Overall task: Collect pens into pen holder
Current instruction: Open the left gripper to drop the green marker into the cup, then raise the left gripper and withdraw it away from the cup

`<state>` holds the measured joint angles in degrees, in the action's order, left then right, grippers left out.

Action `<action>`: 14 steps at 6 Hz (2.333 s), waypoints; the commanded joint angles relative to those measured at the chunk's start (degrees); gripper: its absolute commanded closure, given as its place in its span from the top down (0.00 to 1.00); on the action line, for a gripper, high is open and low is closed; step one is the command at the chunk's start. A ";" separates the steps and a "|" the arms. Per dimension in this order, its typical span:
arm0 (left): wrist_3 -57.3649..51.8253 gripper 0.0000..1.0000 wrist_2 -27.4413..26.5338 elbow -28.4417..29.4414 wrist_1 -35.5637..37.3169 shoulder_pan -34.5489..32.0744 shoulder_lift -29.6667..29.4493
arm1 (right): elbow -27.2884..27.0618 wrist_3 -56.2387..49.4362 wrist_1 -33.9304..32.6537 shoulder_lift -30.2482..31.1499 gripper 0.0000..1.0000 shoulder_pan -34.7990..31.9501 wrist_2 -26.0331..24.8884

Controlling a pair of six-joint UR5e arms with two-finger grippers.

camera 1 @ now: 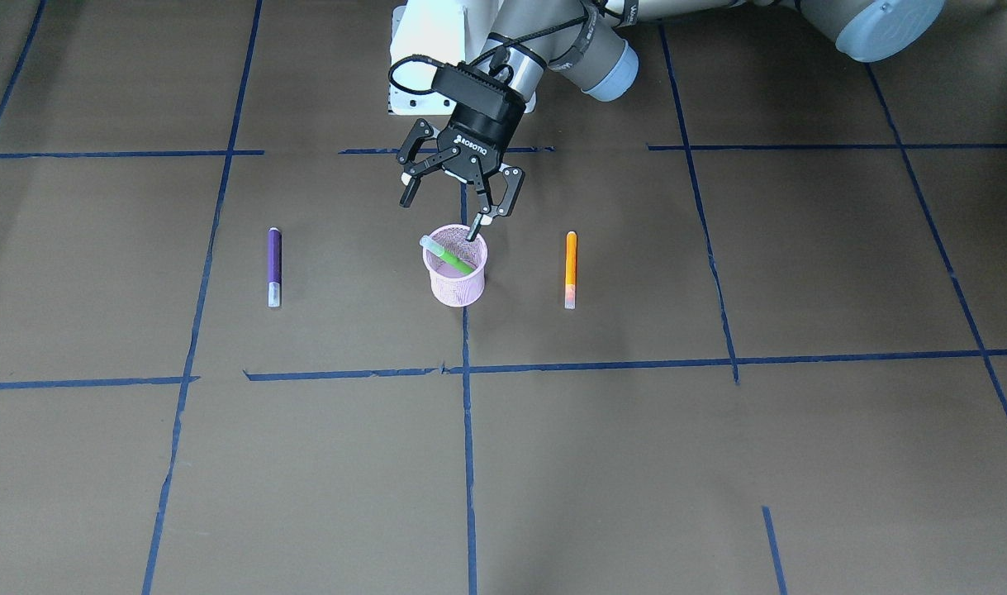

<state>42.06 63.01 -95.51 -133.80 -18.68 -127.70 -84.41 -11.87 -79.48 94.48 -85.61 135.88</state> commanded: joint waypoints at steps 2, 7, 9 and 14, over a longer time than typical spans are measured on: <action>0.21 1.00 0.44 -0.64 3.27 -1.43 0.08 | 1.42 -0.26 0.20 -0.09 1.00 0.44 -0.18; 6.37 1.00 41.74 -1.61 24.37 -26.08 6.46 | 7.49 3.22 0.38 -1.58 1.00 1.58 -0.26; -0.52 1.00 61.81 -1.52 27.17 -39.10 12.46 | 12.48 9.29 8.42 -2.20 1.00 3.16 -0.35; -22.37 1.00 61.70 -1.87 36.95 -43.89 19.07 | 20.23 14.94 11.20 -8.51 0.78 6.24 -0.27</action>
<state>20.17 124.73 -97.34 -96.93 -62.51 -108.94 -65.99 2.91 -68.02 87.82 -79.54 135.35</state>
